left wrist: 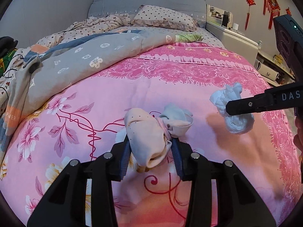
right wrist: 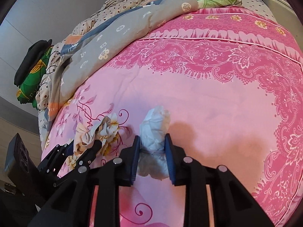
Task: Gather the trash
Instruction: 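Carry the beige cloth and tissue bundle over the bin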
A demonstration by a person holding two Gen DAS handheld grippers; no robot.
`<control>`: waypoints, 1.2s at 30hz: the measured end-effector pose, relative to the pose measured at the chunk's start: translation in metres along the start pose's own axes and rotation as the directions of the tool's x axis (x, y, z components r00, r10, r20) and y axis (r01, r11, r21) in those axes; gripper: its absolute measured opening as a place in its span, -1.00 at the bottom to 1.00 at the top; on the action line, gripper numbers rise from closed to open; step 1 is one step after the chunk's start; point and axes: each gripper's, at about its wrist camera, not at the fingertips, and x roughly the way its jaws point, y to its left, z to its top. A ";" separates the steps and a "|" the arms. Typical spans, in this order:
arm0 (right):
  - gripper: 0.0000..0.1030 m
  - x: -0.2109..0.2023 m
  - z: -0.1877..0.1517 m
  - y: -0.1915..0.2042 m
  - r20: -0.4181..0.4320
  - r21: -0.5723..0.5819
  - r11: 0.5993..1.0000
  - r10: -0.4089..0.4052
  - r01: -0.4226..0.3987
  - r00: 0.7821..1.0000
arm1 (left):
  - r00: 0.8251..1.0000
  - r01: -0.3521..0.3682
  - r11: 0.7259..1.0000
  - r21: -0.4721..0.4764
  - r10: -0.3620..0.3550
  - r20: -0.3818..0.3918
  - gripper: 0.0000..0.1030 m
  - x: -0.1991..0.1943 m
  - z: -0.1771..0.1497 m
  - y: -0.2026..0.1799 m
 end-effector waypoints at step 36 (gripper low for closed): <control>-0.53 -0.228 -0.196 -0.072 0.240 0.051 0.997 0.037 -0.051 0.970 | 0.972 0.149 0.989 0.018 -0.150 0.182 -0.26 -0.266 -0.069 -0.142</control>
